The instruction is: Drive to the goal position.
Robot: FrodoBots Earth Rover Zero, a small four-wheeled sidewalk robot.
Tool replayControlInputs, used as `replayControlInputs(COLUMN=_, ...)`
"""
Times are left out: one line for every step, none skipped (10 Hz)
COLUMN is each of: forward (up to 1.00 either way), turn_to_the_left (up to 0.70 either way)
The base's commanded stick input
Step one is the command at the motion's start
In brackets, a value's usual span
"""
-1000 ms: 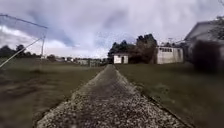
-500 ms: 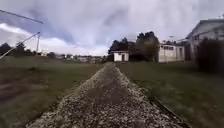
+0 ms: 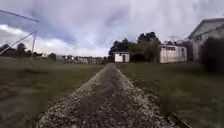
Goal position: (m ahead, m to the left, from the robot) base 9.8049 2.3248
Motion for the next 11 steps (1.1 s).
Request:
replayControlInputs(forward=1.00, turn_to_the_left=0.00)
replayControlInputs(forward=1.00, turn_to_the_left=0.00)
replayControlInputs(forward=1.00, turn_to_the_left=0.00)
replayControlInputs(forward=1.00, turn_to_the_left=0.00)
replayControlInputs(forward=1.00, turn_to_the_left=0.00)
replayControlInputs(forward=1.00, turn_to_the_left=0.00)
replayControlInputs(forward=1.00, turn_to_the_left=0.00)
replayControlInputs(forward=1.00, turn_to_the_left=0.00)
replayControlInputs(forward=1.00, turn_to_the_left=0.09)
replayControlInputs(forward=1.00, turn_to_the_left=0.04)
replayControlInputs(forward=1.00, turn_to_the_left=0.00)
